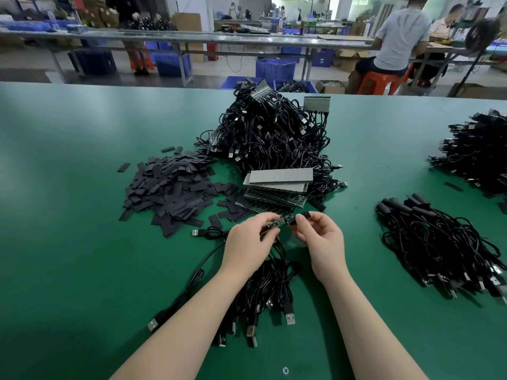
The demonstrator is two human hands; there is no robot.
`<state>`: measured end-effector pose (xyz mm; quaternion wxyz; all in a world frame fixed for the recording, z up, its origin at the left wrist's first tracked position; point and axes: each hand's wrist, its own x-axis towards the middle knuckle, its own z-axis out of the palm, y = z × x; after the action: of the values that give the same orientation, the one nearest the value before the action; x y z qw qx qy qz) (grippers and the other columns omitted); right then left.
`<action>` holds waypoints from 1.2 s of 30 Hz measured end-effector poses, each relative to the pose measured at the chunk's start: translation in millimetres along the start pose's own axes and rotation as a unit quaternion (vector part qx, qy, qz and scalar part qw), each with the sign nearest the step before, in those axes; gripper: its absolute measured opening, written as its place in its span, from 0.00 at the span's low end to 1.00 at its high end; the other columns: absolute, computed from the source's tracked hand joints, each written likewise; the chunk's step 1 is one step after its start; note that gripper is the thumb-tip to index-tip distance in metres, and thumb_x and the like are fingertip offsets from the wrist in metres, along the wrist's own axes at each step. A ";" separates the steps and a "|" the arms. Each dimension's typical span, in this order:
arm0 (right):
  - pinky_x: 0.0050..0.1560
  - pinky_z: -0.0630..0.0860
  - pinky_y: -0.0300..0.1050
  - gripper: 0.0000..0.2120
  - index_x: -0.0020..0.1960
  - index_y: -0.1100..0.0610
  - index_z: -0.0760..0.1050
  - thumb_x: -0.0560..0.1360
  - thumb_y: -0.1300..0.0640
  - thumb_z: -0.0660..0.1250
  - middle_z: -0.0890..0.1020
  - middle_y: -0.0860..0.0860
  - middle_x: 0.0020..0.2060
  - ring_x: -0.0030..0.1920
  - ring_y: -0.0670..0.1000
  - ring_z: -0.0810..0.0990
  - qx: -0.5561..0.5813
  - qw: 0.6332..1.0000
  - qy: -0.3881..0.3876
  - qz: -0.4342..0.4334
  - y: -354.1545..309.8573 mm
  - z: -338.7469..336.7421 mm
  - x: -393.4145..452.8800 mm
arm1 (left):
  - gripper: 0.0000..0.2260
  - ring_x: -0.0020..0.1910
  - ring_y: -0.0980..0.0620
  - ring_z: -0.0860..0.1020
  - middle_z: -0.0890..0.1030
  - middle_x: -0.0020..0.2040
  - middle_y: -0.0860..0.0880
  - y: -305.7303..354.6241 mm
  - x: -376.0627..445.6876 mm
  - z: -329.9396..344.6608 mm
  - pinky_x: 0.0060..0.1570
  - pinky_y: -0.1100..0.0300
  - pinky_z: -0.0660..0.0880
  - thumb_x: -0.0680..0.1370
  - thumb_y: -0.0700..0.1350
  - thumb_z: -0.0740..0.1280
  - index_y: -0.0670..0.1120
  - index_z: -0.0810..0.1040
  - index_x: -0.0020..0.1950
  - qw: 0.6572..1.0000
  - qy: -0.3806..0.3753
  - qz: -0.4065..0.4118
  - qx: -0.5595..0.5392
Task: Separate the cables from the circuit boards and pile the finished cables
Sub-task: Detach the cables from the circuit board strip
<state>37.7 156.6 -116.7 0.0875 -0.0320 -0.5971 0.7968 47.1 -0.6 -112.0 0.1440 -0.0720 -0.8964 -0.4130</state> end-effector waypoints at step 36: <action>0.43 0.81 0.36 0.07 0.47 0.54 0.77 0.76 0.63 0.72 0.86 0.47 0.37 0.40 0.44 0.84 -0.079 0.996 -0.035 -0.020 -2.1 3.1 -3.9 | 0.11 0.50 0.59 0.79 0.83 0.52 0.57 4.5 -0.8 -2.6 0.52 0.56 0.76 0.79 0.51 0.65 0.54 0.80 0.61 0.999 -0.003 0.037 0.035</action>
<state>41.3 153.6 -113.9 0.0800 0.0008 -0.6616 0.7455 49.4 0.3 -107.3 0.1593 -0.1009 -0.9072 -0.3760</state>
